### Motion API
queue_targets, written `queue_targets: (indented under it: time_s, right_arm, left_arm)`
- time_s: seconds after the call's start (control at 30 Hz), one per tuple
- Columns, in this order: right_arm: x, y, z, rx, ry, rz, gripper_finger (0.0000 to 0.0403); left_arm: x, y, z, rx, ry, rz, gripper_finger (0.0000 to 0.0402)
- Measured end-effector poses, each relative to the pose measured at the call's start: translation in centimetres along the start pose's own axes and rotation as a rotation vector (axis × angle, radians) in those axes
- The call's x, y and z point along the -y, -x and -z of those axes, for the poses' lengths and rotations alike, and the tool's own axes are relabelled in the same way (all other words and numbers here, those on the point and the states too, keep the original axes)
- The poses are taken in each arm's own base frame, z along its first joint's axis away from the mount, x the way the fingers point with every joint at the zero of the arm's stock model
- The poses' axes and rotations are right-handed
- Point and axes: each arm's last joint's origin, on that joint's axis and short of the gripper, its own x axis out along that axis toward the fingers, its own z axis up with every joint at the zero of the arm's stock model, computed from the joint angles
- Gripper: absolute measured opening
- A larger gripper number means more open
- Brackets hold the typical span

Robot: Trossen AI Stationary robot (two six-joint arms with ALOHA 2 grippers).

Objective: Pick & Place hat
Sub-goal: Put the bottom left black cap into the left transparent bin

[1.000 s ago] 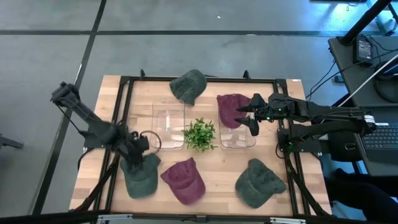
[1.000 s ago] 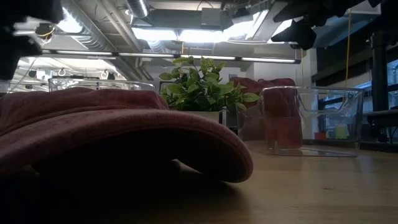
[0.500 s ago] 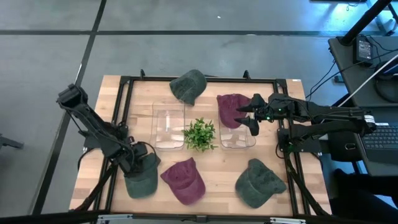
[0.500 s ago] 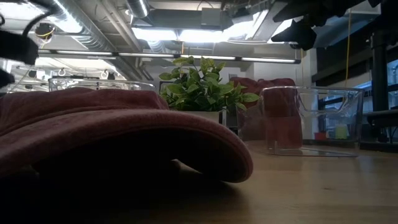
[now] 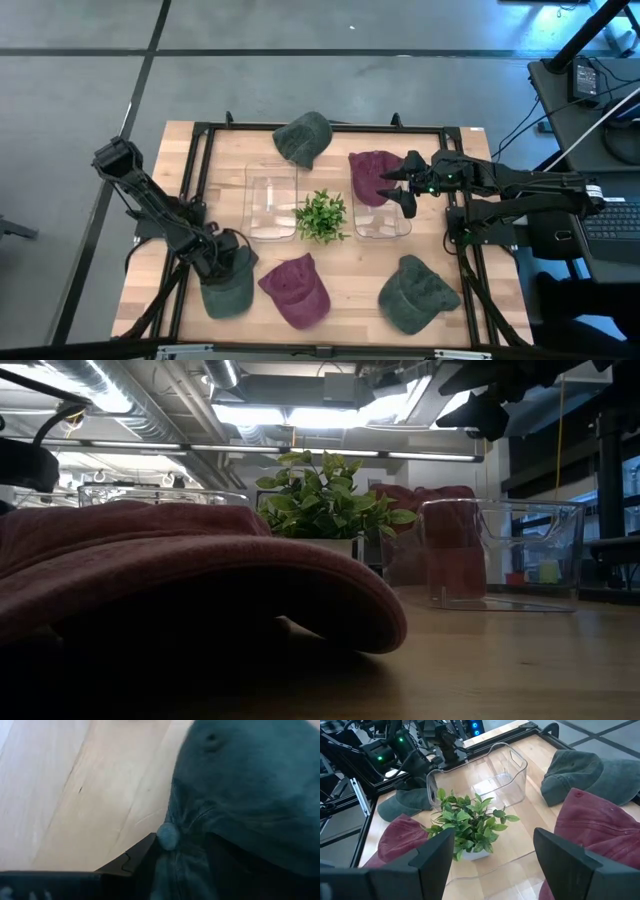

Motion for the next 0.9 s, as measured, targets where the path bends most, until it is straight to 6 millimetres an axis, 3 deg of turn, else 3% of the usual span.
queue_targets:
  time_s: [0.33, 0.6, 0.9]
  right_arm:
    - [0.0, 0.0, 0.1, -0.015, 0.006, 0.005, 0.0271]
    - [0.0, 0.0, 0.1, -0.015, 0.029, 0.005, 0.0271]
    - [0.1, 0.0, 0.1, -0.009, 0.083, 0.021, 0.0271]
  left_arm:
    - [0.4, -0.1, 0.1, 0.017, -0.048, 0.037, 0.0028]
    - [0.9, 1.4, -0.5, -0.003, 0.104, 0.102, 0.0023]
    - [2.3, 7.6, -2.2, -0.095, 0.180, 0.436, 0.0023]
